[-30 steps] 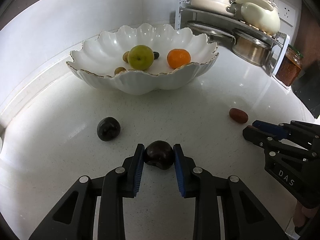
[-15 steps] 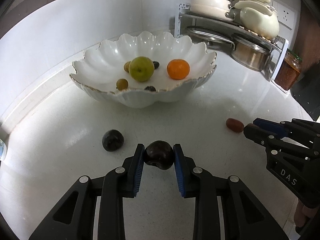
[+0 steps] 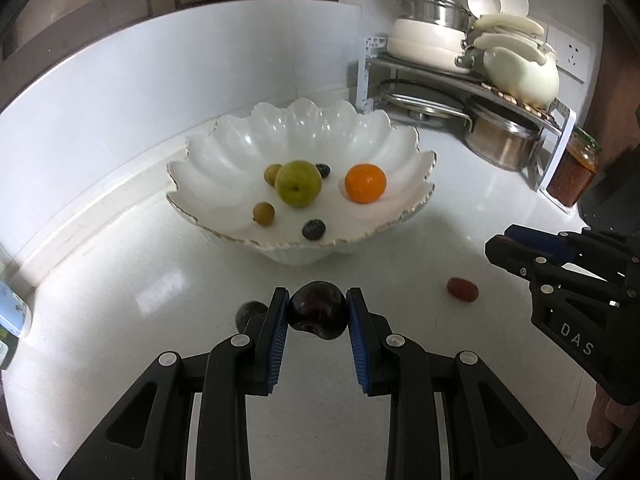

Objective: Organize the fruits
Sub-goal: 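Carry the dark plum in the left tool while the right tool carries the date to the bowl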

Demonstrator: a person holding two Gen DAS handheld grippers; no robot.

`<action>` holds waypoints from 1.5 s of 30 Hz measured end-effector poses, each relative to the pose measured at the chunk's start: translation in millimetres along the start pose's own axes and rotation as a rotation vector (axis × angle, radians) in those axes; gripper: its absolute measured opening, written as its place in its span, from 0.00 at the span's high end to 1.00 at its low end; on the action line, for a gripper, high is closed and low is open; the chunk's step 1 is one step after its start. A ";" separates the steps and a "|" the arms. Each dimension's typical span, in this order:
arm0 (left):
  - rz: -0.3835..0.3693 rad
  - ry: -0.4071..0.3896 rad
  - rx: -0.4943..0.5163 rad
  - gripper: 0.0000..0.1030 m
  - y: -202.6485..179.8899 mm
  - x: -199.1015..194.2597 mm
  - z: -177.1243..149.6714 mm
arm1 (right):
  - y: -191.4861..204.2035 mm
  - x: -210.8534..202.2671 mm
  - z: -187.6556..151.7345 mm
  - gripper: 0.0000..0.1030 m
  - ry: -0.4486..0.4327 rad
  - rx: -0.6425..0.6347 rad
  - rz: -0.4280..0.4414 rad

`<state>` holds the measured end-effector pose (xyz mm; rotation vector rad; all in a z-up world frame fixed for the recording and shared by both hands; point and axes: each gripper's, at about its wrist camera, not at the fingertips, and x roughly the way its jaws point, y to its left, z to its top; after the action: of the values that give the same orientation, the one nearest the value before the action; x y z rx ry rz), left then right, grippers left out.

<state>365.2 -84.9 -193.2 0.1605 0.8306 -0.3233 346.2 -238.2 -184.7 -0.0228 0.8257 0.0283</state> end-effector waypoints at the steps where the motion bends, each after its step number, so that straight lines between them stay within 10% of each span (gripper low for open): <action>1: 0.001 -0.003 -0.002 0.71 1.3 -1.3 2.0 | 1.0 -1.7 3.6 0.80 -0.006 -0.001 0.001; 45: 0.076 -0.080 -0.028 0.71 51.8 9.7 97.9 | 12.1 16.7 113.3 0.80 -0.120 -0.035 0.017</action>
<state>457.3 -64.2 -134.6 0.1514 0.7480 -0.2453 440.4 -222.3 -120.3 -0.0471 0.7051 0.0595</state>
